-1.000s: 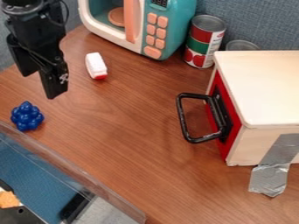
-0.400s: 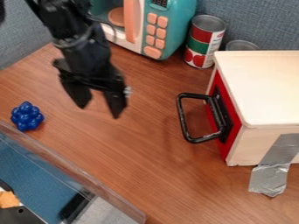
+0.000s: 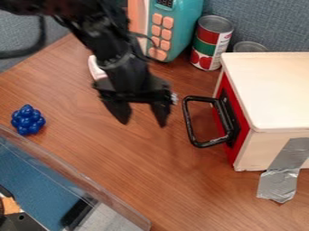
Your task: Open the drawer
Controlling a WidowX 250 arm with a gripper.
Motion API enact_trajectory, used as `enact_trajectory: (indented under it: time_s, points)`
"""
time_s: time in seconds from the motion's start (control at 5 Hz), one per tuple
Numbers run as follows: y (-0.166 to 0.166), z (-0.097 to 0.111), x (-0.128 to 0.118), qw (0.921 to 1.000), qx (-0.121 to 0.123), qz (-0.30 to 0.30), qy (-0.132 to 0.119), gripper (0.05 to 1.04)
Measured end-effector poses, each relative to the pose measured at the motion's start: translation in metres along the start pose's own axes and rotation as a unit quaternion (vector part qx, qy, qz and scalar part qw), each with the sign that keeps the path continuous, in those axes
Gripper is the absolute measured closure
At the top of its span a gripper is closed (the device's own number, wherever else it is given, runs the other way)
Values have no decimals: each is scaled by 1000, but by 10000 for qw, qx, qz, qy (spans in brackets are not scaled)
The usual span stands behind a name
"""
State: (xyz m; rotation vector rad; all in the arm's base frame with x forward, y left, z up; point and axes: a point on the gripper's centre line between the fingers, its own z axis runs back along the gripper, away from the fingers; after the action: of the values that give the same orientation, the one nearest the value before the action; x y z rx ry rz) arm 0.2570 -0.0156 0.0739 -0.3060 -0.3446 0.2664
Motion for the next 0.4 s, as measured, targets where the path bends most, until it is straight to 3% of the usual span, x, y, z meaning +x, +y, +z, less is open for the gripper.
enact_trajectory:
  time_s: [0.4]
  points:
    - [-21, -24, 17, 9996, -79, 207, -199, 84]
